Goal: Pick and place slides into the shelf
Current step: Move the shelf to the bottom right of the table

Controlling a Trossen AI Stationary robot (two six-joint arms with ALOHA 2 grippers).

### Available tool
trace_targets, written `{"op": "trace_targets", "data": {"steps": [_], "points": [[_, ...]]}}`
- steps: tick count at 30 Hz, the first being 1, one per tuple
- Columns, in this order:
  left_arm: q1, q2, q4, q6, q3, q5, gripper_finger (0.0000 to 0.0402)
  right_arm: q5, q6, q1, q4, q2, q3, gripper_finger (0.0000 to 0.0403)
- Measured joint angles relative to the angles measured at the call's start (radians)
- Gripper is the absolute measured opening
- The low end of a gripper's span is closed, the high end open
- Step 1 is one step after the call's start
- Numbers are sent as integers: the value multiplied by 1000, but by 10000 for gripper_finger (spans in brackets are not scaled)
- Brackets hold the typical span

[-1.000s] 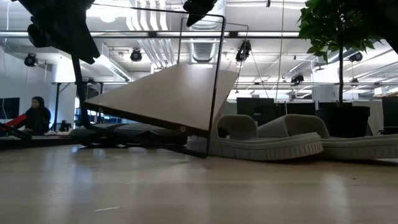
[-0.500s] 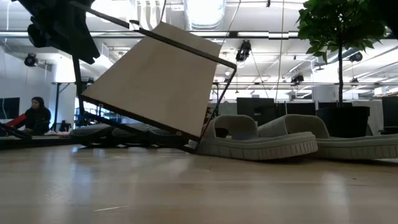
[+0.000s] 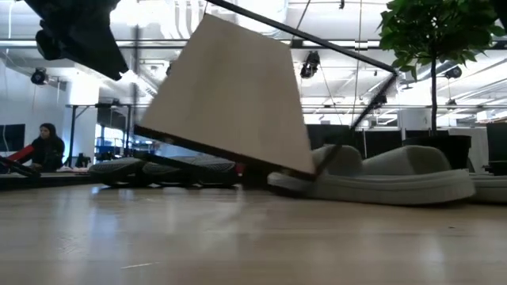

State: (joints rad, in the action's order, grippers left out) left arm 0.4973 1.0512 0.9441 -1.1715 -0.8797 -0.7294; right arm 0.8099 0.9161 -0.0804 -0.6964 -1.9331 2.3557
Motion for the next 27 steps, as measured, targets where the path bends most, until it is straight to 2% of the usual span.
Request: {"op": "trace_targets", "data": {"steps": [2,6,11,15,22,25,27], "points": [[0,0,-42,34,0,-9,132,6,23,0,14,0,0,29],[0,-4,-248,222,1,-6,132,15,43,23,59,1,0,29],[-28,-4,-338,407,18,28,131,18,42,41,128,0,0,29],[-64,-1,-439,496,57,65,104,23,23,41,127,-2,0,29],[-133,32,-514,529,163,42,12,55,8,-15,122,-3,0,29],[-169,43,-583,532,211,39,7,70,-4,-42,122,-5,-1,29],[-187,51,-684,558,246,54,13,95,-14,-56,123,-5,-1,29]]}}
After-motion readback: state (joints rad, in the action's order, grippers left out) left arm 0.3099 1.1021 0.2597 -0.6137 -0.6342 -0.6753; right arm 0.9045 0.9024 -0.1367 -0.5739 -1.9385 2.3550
